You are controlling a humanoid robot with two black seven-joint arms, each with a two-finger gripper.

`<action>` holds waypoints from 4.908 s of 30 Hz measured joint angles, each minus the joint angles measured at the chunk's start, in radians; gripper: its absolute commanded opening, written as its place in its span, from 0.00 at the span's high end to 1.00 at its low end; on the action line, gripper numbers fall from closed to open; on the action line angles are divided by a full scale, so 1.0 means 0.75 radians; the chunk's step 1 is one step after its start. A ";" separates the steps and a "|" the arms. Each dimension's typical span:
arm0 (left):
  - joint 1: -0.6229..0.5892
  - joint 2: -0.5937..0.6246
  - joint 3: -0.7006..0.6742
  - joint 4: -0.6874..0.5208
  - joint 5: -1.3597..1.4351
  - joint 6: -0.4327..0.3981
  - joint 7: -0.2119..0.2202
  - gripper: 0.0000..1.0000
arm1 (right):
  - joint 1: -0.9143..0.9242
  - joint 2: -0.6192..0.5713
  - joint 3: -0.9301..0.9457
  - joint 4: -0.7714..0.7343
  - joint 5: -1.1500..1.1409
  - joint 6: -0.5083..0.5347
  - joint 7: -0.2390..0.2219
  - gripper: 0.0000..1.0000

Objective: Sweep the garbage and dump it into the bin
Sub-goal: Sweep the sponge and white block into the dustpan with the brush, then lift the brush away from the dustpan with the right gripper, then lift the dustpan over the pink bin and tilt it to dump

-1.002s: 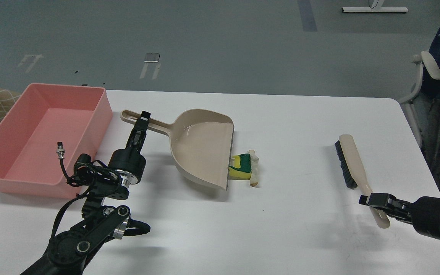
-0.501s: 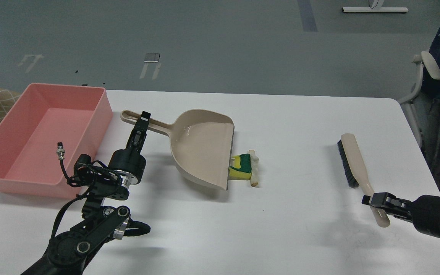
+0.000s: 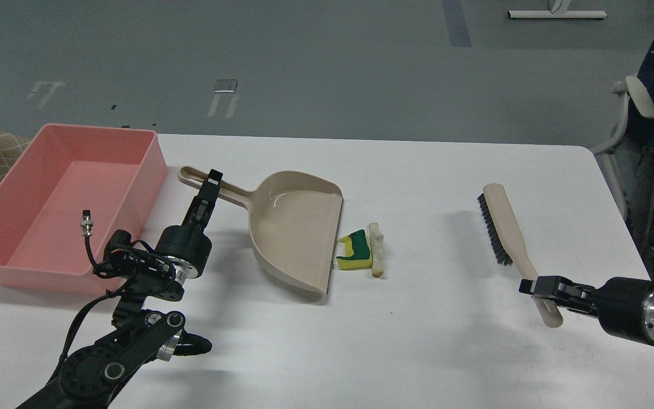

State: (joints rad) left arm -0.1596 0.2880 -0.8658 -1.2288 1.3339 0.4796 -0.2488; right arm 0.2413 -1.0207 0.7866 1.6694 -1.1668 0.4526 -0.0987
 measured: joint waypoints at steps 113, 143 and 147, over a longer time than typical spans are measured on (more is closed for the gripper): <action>0.122 0.525 -0.590 -0.286 -0.930 -0.191 0.051 1.00 | 0.482 0.191 -0.253 -0.292 0.245 0.048 -0.062 1.00; 0.420 0.913 -0.859 0.078 -0.318 -0.419 -0.254 1.00 | 0.446 0.236 -0.255 -0.271 0.243 0.048 -0.063 1.00; 0.409 0.925 -0.858 0.078 -0.155 -0.353 -0.289 1.00 | 0.445 0.239 -0.257 -0.270 0.243 0.048 -0.063 1.00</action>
State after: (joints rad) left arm 0.1472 0.9816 -1.5091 -1.1706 1.2176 0.2149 -0.4658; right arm 0.5753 -0.8415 0.5940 1.4670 -0.9848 0.4885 -0.1457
